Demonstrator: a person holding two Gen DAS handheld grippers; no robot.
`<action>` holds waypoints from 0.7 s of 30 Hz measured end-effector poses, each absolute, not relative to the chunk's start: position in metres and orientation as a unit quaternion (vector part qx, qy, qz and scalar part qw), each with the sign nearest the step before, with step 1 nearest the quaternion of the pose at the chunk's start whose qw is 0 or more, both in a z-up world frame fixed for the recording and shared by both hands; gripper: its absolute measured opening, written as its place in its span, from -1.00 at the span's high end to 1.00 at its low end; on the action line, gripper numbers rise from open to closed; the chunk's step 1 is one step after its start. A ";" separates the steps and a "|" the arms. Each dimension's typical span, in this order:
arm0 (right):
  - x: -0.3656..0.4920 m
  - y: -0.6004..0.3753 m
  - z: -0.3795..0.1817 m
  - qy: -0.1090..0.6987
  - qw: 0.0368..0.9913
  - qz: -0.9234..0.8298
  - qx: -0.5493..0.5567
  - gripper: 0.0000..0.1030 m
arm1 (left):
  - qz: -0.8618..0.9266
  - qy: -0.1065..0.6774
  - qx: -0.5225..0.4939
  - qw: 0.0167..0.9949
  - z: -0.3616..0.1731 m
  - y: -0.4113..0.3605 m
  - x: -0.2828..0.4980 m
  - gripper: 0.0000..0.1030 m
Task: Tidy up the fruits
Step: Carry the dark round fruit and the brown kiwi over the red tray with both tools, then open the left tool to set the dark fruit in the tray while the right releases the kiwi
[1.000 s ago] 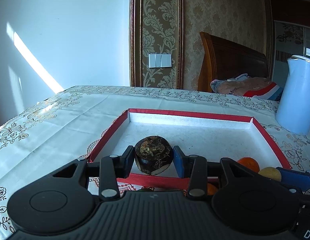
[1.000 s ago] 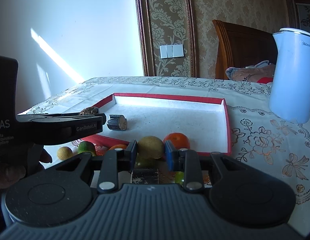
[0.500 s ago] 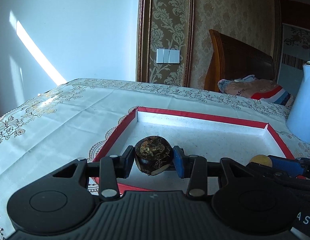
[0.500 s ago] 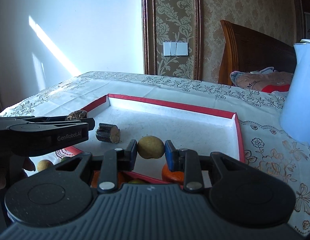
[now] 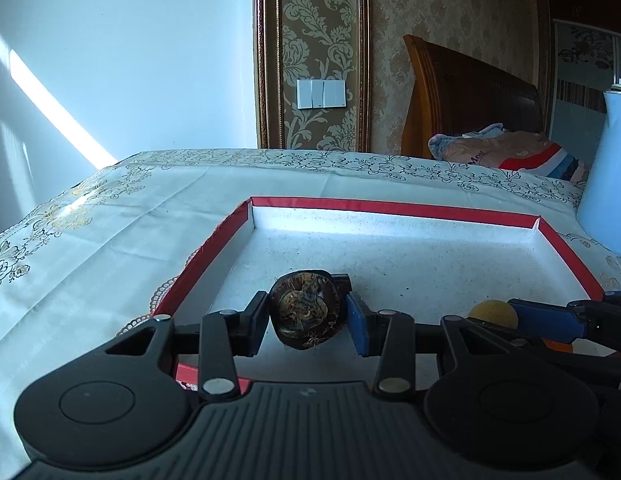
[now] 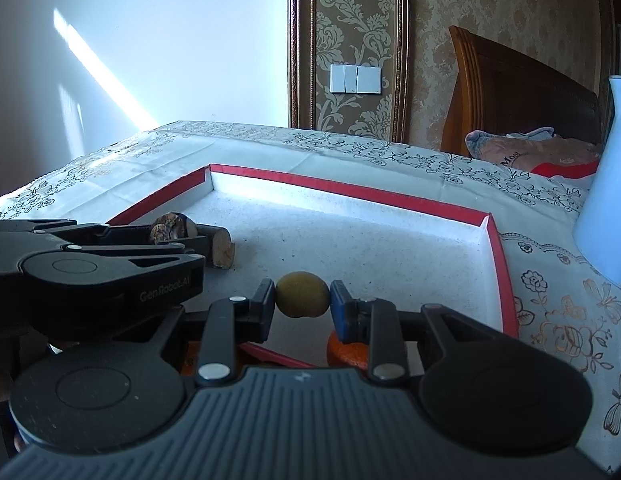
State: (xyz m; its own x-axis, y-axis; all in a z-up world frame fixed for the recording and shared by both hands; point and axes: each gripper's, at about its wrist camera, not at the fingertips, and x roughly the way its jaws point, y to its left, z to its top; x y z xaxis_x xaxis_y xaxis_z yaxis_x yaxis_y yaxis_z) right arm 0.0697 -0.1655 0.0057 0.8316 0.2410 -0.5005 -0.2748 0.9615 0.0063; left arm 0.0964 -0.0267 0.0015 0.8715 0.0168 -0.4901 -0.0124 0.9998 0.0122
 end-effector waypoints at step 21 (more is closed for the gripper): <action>0.073 -0.165 0.001 0.256 0.958 0.128 -0.032 0.42 | 0.014 0.261 0.012 0.965 -0.004 -0.028 0.096 0.10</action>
State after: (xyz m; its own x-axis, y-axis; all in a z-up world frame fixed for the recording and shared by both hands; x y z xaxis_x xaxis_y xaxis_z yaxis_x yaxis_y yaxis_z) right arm 0.0731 -0.1647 0.0011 0.8360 0.2295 -0.4984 -0.2620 0.9651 0.0050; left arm 0.0964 -0.0277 -0.0042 0.8637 0.0326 -0.5030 -0.0205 0.9994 0.0295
